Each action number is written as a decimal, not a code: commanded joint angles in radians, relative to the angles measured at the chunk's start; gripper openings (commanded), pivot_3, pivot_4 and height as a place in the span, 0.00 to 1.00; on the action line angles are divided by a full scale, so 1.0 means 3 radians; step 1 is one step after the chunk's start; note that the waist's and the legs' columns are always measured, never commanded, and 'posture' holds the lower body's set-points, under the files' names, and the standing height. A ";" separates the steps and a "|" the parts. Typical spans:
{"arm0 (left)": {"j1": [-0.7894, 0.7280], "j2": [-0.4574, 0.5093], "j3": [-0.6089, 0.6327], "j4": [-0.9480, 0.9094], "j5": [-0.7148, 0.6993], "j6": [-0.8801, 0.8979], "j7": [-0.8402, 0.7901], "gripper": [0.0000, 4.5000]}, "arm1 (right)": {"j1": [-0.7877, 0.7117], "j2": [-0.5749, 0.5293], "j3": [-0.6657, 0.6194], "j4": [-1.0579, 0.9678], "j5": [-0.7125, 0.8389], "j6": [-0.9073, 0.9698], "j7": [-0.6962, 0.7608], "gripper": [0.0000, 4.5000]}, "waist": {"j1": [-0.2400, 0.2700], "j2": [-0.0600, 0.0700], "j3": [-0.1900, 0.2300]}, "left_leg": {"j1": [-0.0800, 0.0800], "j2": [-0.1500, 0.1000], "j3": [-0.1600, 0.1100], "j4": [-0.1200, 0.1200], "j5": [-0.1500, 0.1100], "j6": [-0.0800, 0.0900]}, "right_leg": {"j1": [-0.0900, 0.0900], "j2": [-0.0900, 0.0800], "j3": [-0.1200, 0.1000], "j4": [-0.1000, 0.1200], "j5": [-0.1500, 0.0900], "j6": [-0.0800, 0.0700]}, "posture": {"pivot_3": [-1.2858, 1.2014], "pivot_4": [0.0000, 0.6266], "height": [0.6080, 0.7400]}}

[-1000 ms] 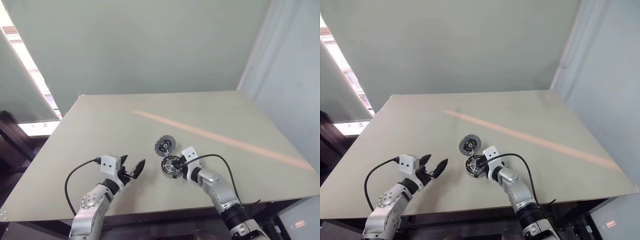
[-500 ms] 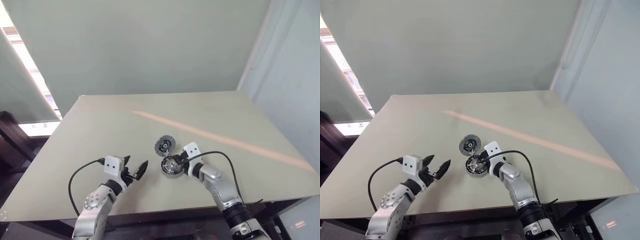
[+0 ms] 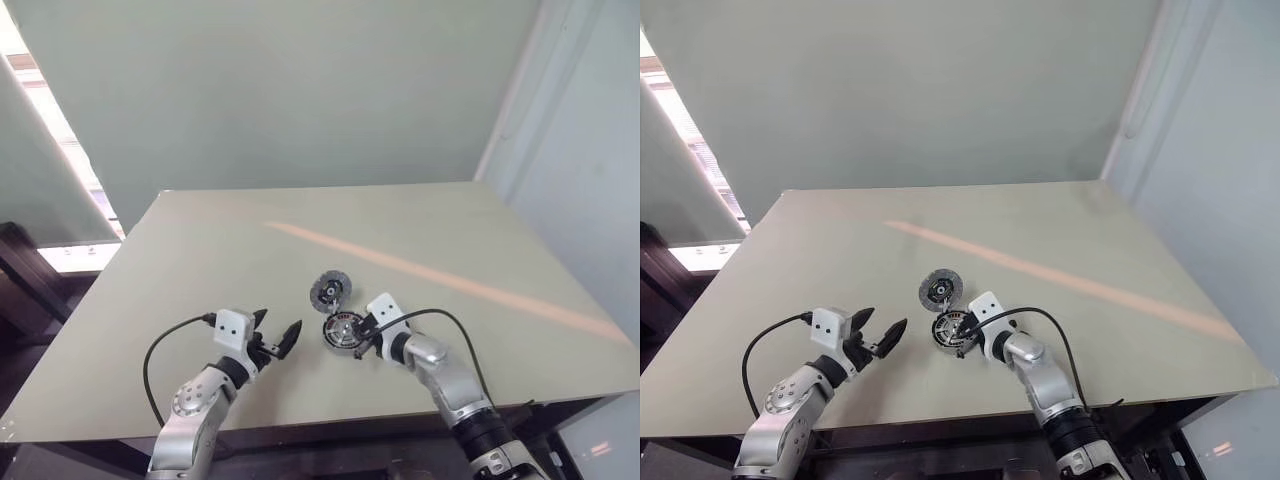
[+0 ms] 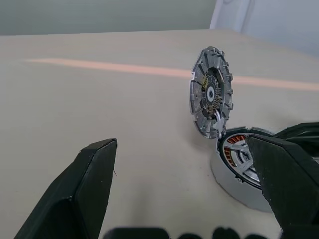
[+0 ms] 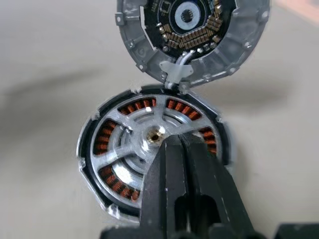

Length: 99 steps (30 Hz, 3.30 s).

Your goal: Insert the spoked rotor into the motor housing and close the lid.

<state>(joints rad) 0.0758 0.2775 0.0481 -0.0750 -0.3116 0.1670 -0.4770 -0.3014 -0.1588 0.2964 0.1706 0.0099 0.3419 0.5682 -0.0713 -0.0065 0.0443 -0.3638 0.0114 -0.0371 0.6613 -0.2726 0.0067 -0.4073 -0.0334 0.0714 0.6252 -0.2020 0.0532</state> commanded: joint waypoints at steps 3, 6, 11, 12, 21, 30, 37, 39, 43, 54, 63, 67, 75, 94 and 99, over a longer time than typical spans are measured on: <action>-0.0012 0.0025 0.0003 -0.0132 0.0005 -0.0033 -0.0051 1.00 | -0.0027 -0.0465 0.0337 -0.0745 -0.0095 0.0317 0.0492 0.42 | 0.0000 0.0000 0.0000 | 0.0001 0.0000 -0.0002 0.0000 0.0000 0.0000 | 0.0000 0.0000 -0.0002 0.0001 0.0000 0.0000 | 0.52 0.00 1.00; -0.0005 0.0031 -0.0004 -0.0128 0.0010 -0.0025 -0.0069 1.00 | -0.0075 -0.0691 0.0508 -0.0876 -0.0232 0.0327 0.0626 0.66 | 0.0000 -0.0001 0.0000 | 0.0001 0.0000 -0.0001 0.0001 0.0000 0.0000 | 0.0000 0.0000 -0.0002 0.0001 0.0000 0.0000 | 0.52 0.00 1.00; -0.0008 0.0050 -0.0005 -0.0116 0.0018 -0.0013 -0.0105 1.00 | -0.0184 -0.0877 0.0707 -0.0889 -0.0448 0.0218 0.0731 0.99 | 0.0001 -0.0002 0.0000 | 0.0001 0.0000 0.0000 0.0003 0.0000 0.0000 | 0.0000 0.0000 -0.0002 0.0000 0.0000 0.0000 | 0.52 0.00 1.00; -0.0009 0.0054 -0.0005 -0.0114 0.0021 -0.0011 -0.0111 1.00 | -0.0205 -0.0893 0.0731 -0.0875 -0.0482 0.0194 0.0737 0.99 | 0.0000 -0.0002 0.0000 | 0.0001 0.0000 0.0000 0.0003 0.0000 0.0000 | 0.0001 0.0000 -0.0002 0.0000 0.0000 0.0000 | 0.52 0.00 1.00; 0.0085 0.0334 -0.0108 -0.0089 0.0165 -0.0046 -0.0369 1.00 | -0.0439 -0.0943 0.0948 -0.0788 -0.0726 0.0098 0.0939 0.99 | 0.0001 -0.0002 0.0000 | 0.0001 0.0000 0.0000 0.0002 0.0000 0.0000 | 0.0000 0.0000 -0.0002 -0.0001 0.0000 0.0000 | 0.52 0.00 1.00; 0.0115 0.0323 -0.0134 -0.0096 0.0195 -0.0054 -0.0386 1.00 | -0.0579 -0.0899 0.1120 -0.0572 -0.0935 -0.0068 0.1044 0.99 | 0.0003 -0.0002 0.0000 | 0.0001 0.0001 -0.0001 0.0003 0.0000 0.0000 | 0.0001 0.0000 -0.0004 0.0000 0.0000 0.0000 | 0.52 0.00 1.00; 0.0134 0.0327 -0.0158 -0.0078 0.0234 -0.0075 -0.0413 1.00 | -0.0659 -0.0867 0.1147 -0.0356 -0.1058 -0.0122 0.1022 0.99 | 0.0004 -0.0002 0.0000 | 0.0001 0.0001 -0.0001 0.0003 0.0000 0.0000 | 0.0001 0.0000 -0.0004 0.0001 0.0000 0.0000 | 0.52 0.00 1.00; 0.0134 0.0326 -0.0166 -0.0072 0.0242 -0.0079 -0.0423 1.00 | -0.0695 -0.0865 0.1167 -0.0309 -0.1106 -0.0131 0.1044 0.99 | 0.0003 -0.0002 0.0000 | 0.0001 0.0001 -0.0001 0.0003 0.0000 0.0000 | 0.0001 0.0000 -0.0004 0.0001 0.0000 0.0000 | 0.52 0.00 1.00; 0.0129 0.0328 -0.0174 -0.0059 0.0257 -0.0086 -0.0445 1.00 | -0.0794 -0.0871 0.1238 -0.0243 -0.1195 -0.0152 0.1155 0.99 | 0.0003 -0.0002 0.0000 | 0.0002 0.0001 -0.0001 0.0003 0.0000 0.0000 | 0.0001 0.0000 -0.0004 0.0002 0.0000 0.0000 | 0.52 0.00 1.00; 0.0137 0.0312 -0.0221 -0.0050 0.0282 -0.0110 -0.0459 1.00 | -0.1143 -0.0809 0.1535 0.0070 -0.1488 -0.0221 0.1541 0.99 | 0.0002 -0.0001 0.0000 | 0.0003 0.0001 -0.0002 0.0004 0.0000 0.0000 | 0.0002 0.0000 -0.0005 0.0003 0.0000 0.0000 | 0.52 0.00 1.00; 0.0206 0.0283 -0.0254 -0.0068 0.0301 -0.0141 -0.0440 1.00 | -0.1317 -0.0682 0.1622 0.0412 -0.1617 -0.0399 0.1621 0.99 | 0.0001 -0.0001 -0.0001 | 0.0007 0.0001 -0.0002 0.0004 0.0001 0.0000 | 0.0005 0.0000 -0.0005 0.0006 0.0000 0.0000 | 0.52 0.00 1.00; 0.0226 0.0261 -0.0259 -0.0085 0.0311 -0.0144 -0.0436 1.00 | -0.1311 -0.0633 0.1590 0.0483 -0.1634 -0.0440 0.1587 0.81 | 0.0000 0.0000 -0.0002 | 0.0012 0.0001 -0.0001 0.0007 0.0001 0.0000 | 0.0006 0.0000 -0.0004 0.0011 0.0000 0.0000 | 0.52 0.00 1.00; 0.0233 0.0247 -0.0264 -0.0088 0.0318 -0.0151 -0.0445 1.00 | -0.1268 -0.0596 0.1521 0.0505 -0.1644 -0.0407 0.1576 0.19 | -0.0004 -0.0001 -0.0006 | 0.0011 0.0001 -0.0002 0.0005 0.0001 0.0000 | 0.0007 0.0000 -0.0005 0.0010 0.0000 0.0000 | 0.52 0.00 1.00; 0.0146 0.0289 -0.0167 0.0057 0.0323 -0.0224 -0.0465 1.00 | -0.0964 -0.0248 0.1045 -0.0158 -0.1206 0.0458 0.1620 0.02 | -0.0004 0.0000 -0.0006 | 0.0011 0.0002 -0.0003 0.0009 0.0003 0.0000 | 0.0003 0.0001 -0.0006 0.0023 0.0001 -0.0001 | 0.52 0.00 1.00; 0.0168 0.0348 -0.0049 0.0104 0.0289 -0.0267 -0.0453 1.00 | -0.0894 -0.0159 0.1065 -0.0599 -0.1264 0.1225 0.1597 0.02 | 0.0000 0.0001 -0.0005 | 0.0006 0.0002 -0.0002 0.0005 0.0002 -0.0001 | -0.0005 0.0001 -0.0006 0.0021 0.0001 -0.0001 | 0.52 0.00 1.00</action>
<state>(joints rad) 0.1379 0.3694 -0.0007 -0.0368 -0.2124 0.1122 -0.6127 -0.5512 -0.2169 0.6264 0.0850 -0.3761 0.6467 1.0508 -0.0714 -0.0061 0.0427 -0.3624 0.0121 -0.0377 0.6628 -0.2719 0.0065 -0.4091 -0.0330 0.0698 0.6314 -0.2018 0.0529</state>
